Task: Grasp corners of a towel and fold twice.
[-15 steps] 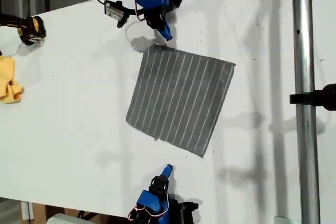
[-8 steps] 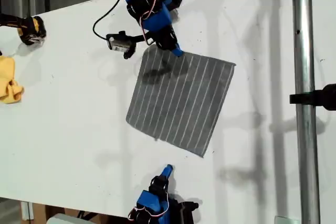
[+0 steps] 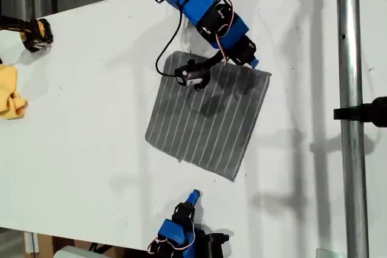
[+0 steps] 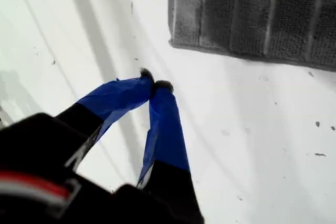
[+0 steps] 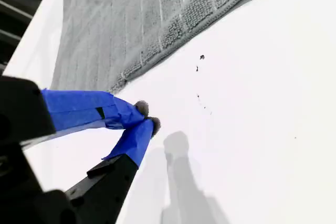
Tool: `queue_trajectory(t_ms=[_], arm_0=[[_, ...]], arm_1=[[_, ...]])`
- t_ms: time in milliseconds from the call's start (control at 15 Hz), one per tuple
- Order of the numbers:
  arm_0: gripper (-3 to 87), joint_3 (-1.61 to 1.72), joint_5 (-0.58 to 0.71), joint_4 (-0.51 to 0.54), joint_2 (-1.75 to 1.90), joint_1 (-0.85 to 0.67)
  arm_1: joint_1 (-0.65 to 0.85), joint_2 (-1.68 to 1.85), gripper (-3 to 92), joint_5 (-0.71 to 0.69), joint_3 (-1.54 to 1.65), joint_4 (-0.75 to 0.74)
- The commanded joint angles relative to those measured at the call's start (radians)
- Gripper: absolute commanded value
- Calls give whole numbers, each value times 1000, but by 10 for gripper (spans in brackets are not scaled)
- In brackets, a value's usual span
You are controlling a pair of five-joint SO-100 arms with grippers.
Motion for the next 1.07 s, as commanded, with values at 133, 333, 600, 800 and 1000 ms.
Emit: queue_trajectory(t_ms=[133,333,600,800,1000], arm_0=[[-10,5,-21,-2,3,34],[-10,5,-49,-2,3,66],[-10,5,-52,-2,3,69],[-10,5,-54,-2,3,69],[-10,5,-46,-2,3,64]], arm_1=[[0,-15,279,-17,-100,-3],[31,-11,373,11,-98,138],[64,-150,394,55,-67,143],[69,-272,373,63,-69,34],[60,-351,346,86,-75,-26]])
